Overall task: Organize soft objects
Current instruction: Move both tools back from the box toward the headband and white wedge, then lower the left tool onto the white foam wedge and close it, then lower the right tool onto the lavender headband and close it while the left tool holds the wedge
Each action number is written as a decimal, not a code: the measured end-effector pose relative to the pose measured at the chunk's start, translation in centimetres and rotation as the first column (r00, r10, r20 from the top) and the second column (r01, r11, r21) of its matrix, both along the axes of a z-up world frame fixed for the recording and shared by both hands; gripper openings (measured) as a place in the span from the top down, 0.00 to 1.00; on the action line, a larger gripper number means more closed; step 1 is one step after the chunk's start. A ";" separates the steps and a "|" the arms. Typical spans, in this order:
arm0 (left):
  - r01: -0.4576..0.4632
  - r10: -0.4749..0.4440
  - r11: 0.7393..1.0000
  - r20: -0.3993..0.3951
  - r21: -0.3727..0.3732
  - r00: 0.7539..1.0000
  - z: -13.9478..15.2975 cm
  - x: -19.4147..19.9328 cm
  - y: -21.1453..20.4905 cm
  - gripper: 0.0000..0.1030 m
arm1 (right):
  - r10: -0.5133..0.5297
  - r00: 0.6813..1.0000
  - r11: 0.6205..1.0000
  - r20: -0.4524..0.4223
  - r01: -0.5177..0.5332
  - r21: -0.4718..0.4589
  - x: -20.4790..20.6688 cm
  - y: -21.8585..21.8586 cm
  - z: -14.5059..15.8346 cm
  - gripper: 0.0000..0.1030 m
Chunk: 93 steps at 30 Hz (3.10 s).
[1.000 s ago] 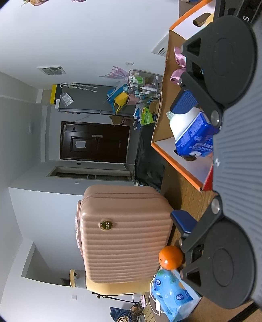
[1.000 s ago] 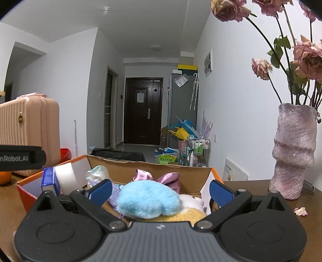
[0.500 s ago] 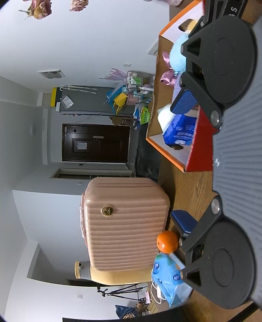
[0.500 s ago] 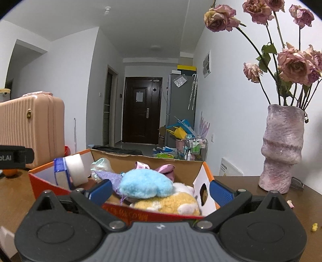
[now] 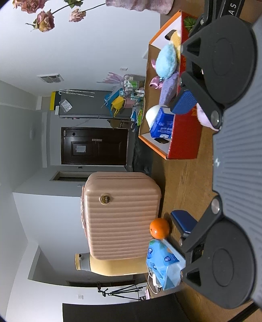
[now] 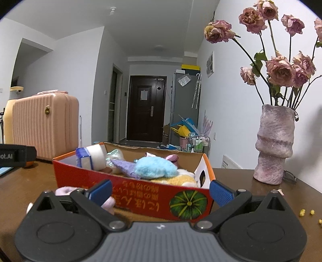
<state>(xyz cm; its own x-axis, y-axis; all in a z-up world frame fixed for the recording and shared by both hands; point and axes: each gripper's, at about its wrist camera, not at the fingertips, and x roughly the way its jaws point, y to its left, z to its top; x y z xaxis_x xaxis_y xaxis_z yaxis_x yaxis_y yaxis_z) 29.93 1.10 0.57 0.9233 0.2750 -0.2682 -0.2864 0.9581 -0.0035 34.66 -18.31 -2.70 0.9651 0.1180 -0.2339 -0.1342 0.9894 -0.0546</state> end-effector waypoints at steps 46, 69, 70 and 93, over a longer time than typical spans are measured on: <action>0.176 -0.177 0.984 -0.104 -0.018 0.979 -1.6 -7.9 2.0 0.00 | 0.097 0.991 0.995 -0.095 -0.097 0.008 -8.9 0.4 -0.3 0.00; 0.220 -0.223 0.974 -0.329 -0.046 0.918 -4.9 2.0 1.3 0.10 | 0.038 0.982 0.997 -0.187 -0.024 0.075 -7.1 -0.8 -0.8 0.00; 0.226 -0.227 0.973 -0.335 -0.043 0.914 -5.0 2.2 1.1 0.13 | 0.032 0.981 0.997 -0.192 -0.016 0.082 -6.8 -0.9 -0.8 0.00; 0.265 -0.282 0.960 -0.309 -0.096 0.908 -4.2 2.9 1.4 0.82 | -0.002 0.970 0.993 -0.244 0.030 0.110 -3.6 -0.8 -1.4 0.00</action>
